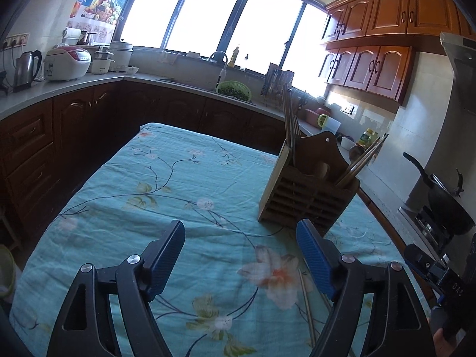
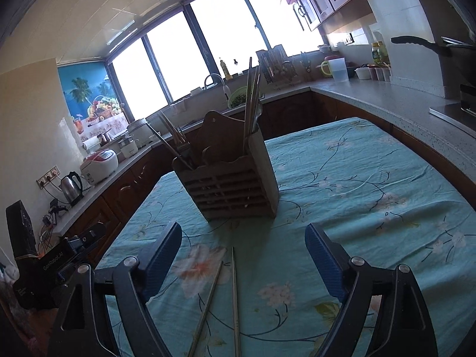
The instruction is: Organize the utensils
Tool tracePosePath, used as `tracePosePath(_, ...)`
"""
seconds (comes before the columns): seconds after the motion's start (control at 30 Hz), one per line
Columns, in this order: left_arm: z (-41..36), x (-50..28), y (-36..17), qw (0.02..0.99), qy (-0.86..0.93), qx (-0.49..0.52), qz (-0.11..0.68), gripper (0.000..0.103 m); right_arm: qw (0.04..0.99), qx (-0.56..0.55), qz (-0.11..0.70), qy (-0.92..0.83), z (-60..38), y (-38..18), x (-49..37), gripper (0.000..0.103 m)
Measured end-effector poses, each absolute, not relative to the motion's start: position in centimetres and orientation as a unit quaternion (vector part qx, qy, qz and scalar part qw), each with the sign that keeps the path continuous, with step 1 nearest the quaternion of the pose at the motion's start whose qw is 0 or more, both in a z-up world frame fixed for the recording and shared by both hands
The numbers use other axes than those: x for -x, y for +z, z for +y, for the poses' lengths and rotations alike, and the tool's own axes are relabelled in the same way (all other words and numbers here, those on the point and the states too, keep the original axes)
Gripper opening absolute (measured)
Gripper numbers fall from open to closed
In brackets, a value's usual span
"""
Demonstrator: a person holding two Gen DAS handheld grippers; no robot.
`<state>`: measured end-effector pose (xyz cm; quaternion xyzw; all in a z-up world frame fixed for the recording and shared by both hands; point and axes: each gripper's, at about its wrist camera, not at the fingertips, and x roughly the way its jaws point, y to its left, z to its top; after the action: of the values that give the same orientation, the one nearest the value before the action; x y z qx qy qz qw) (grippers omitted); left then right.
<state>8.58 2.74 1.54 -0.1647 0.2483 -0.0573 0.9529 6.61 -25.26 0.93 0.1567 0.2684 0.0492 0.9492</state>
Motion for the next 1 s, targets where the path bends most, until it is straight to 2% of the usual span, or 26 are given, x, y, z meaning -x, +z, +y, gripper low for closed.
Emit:
tracePosePath(0.53, 2.8, -0.1, 2.8, 0.965, -0.040, 0.127, 0.224, 0.084, 0.964, -0.102, 0.240, 0.046, -24.0, 1.4, -1.9, 0.098)
tracePosePath(0.63, 2.8, 1.6, 4.0, 0.975, -0.033, 0.111, 0.190, 0.089, 0.974, -0.087, 0.208, 0.039, -24.0, 3.0, -0.7, 0.102)
tracePosePath(0.7, 2.5, 3.1, 4.4, 0.982, -0.022, 0.092, 0.161, 0.102, 0.981, -0.080, 0.171, 0.036, -23.9, 4.0, 0.6, 0.103)
tracePosePath(0.8, 1.7, 5.3, 4.1, 0.989, -0.008, 0.062, 0.132, 0.102, 0.989, -0.063, 0.135, 0.015, -23.7, 4.2, 2.4, 0.103)
tracePosePath(1.0, 0.2, 8.0, 2.1, 0.992, -0.006, 0.032, 0.125, 0.102, 0.993, -0.034, 0.111, 0.004, -22.9, 2.1, 5.0, 0.103)
